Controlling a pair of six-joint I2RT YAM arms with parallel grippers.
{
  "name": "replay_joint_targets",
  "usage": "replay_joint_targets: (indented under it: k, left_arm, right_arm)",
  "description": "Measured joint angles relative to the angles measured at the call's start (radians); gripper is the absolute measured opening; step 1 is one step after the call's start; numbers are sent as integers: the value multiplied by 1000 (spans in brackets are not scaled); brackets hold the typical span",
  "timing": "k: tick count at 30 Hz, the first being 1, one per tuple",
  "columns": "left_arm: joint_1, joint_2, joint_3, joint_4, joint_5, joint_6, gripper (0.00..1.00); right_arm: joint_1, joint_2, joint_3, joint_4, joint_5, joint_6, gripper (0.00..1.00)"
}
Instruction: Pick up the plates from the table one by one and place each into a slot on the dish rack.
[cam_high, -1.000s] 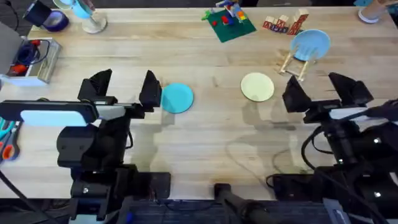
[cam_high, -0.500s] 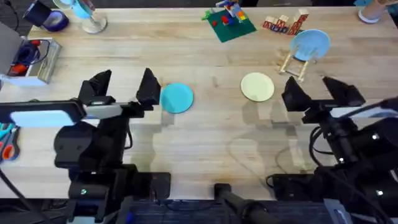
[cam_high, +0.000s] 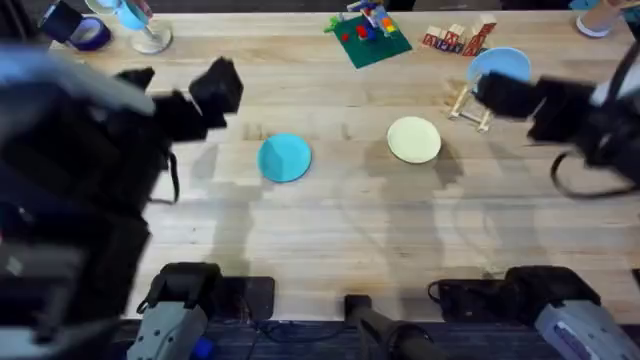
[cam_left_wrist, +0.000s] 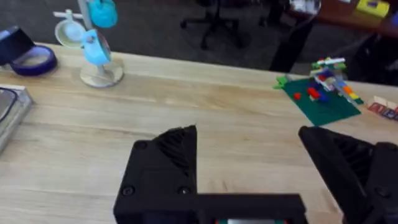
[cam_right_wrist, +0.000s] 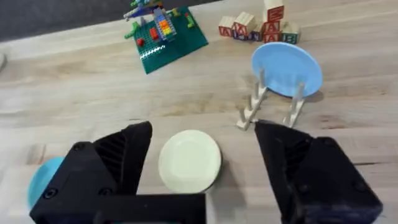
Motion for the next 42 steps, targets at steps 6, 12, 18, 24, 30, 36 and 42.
replay_joint_targets:
  k: [6, 12, 18, 24, 30, 36, 42]
  left_arm:
    - [0, 238, 269, -251, 42, -1, 993]
    - [0, 395, 519, -479, 71, 0, 993]
    - [0, 506, 722, -666, 94, -1, 993]
    - [0, 579, 785, -709, 96, -1, 993]
    - [0, 613, 785, -790, 99, -1, 993]
    - [0, 640, 785, -850, 99, 0, 993]
    - [0, 659, 785, -863, 102, -4, 788]
  right_arm:
    - [0, 279, 330, -229, -75, 0, 996]
    - [0, 466, 565, -456, -109, 0, 996]
    - [0, 558, 673, -590, -120, 0, 996]
    - [0, 563, 682, -598, -123, 0, 996]
    - [0, 563, 683, -598, -123, 0, 996]
    - [0, 563, 683, -599, -123, 0, 996]
    - [0, 563, 683, -599, -123, 0, 996]
